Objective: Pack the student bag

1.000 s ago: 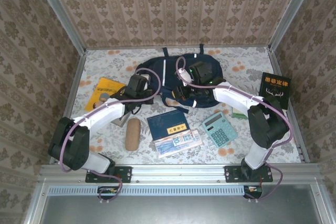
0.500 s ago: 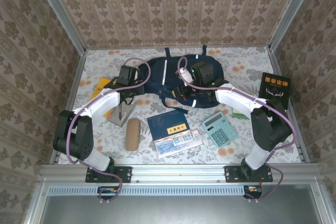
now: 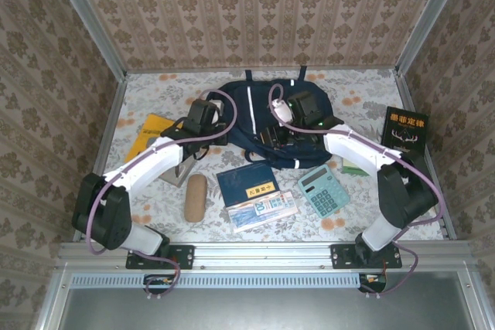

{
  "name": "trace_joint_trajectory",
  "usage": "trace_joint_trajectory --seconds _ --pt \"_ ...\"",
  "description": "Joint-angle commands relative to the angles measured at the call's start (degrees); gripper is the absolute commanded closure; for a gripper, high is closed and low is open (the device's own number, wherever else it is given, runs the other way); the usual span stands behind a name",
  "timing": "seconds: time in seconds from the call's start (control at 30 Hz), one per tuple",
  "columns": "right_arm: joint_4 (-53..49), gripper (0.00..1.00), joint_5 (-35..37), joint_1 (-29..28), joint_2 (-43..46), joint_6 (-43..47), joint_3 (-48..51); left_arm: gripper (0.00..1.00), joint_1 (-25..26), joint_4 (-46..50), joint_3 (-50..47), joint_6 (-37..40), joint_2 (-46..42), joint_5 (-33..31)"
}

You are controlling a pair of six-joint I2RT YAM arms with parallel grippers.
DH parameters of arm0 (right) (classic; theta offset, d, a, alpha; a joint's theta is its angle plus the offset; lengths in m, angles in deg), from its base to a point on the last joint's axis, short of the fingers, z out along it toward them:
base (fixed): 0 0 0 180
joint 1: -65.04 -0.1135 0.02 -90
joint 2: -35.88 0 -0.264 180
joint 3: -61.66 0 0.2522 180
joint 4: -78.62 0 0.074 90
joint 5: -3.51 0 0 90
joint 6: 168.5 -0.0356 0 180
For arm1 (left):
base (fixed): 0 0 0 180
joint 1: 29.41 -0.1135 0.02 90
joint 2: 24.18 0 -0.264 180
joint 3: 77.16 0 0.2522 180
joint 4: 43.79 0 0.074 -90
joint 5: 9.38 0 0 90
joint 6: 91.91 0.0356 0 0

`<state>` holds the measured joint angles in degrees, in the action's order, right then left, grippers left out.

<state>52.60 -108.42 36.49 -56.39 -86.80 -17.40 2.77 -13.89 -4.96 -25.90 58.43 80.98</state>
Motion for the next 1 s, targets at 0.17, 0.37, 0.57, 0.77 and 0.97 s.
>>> trace_joint_trajectory --seconds 0.17,0.37,0.57,0.77,0.97 --pt "10.39 0.67 3.59 -8.71 3.04 -18.81 9.34 1.0 0.22 -1.14 1.95 -3.23 -2.92 1.37" --pt "13.75 0.66 14.85 -14.19 -0.54 -25.75 12.06 1.0 0.6 -0.71 1.33 -3.96 -3.86 1.18" --pt "17.25 0.65 22.84 -14.19 -3.03 -27.11 12.69 1.0 1.23 -0.32 1.07 -4.31 -4.74 0.87" --pt "18.11 0.64 28.59 -14.25 -6.14 -25.32 8.97 1.0 1.82 0.03 0.65 -4.9 -5.29 0.52" --pt "20.96 0.69 33.82 -14.29 -8.62 -24.59 6.81 1.0 2.43 -0.34 0.07 -5.72 -5.35 0.43"
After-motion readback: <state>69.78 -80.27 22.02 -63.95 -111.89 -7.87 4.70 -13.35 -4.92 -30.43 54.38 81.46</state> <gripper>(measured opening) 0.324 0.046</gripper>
